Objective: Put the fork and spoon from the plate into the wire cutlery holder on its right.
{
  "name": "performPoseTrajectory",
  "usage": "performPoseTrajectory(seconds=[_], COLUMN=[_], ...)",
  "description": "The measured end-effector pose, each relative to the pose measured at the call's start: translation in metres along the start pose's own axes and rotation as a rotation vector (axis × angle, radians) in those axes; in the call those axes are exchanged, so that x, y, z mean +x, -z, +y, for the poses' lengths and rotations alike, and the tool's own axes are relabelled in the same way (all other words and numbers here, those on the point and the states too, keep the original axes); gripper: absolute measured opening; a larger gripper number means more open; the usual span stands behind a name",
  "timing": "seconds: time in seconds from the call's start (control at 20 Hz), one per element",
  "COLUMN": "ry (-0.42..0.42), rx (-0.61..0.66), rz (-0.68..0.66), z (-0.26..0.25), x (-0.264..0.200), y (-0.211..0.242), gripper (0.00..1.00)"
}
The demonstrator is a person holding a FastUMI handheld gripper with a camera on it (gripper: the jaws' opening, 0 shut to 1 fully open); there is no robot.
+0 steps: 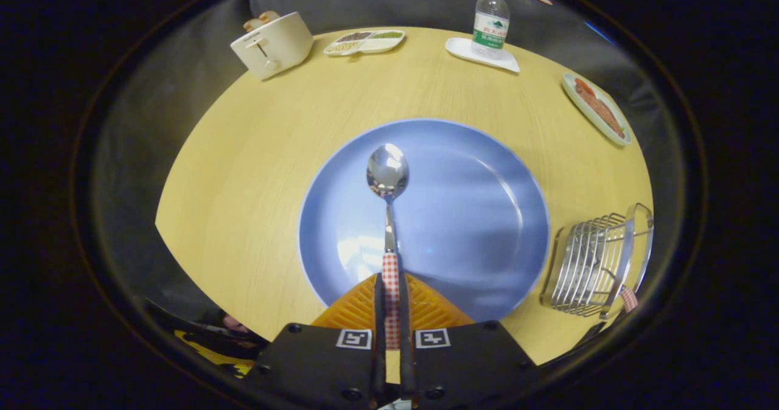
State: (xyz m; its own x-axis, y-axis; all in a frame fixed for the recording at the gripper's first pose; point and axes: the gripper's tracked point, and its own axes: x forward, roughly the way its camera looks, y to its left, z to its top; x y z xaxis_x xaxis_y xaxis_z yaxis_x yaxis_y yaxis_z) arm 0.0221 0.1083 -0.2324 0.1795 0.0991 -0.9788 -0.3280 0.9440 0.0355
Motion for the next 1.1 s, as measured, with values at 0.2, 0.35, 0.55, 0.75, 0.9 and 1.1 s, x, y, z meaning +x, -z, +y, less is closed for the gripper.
performPoseTrajectory(seconds=[0.2,0.35,0.55,0.75,0.9,1.1], ry=[0.036,-0.038,-0.077,0.04,0.109,0.222], rx=[-0.033,-0.001,0.024,0.002,0.031,0.062], rz=[-0.009,-0.029,-0.005,0.043,0.051,0.157], z=[-0.008,0.008,0.012,-0.024,-0.059,-0.12], x=[-0.005,-0.02,-0.057,-0.106,-0.137,-0.161], y=[0.003,0.001,0.009,0.017,0.01,0.009], gripper=[0.06,0.06,0.06,0.06,0.06,0.06])
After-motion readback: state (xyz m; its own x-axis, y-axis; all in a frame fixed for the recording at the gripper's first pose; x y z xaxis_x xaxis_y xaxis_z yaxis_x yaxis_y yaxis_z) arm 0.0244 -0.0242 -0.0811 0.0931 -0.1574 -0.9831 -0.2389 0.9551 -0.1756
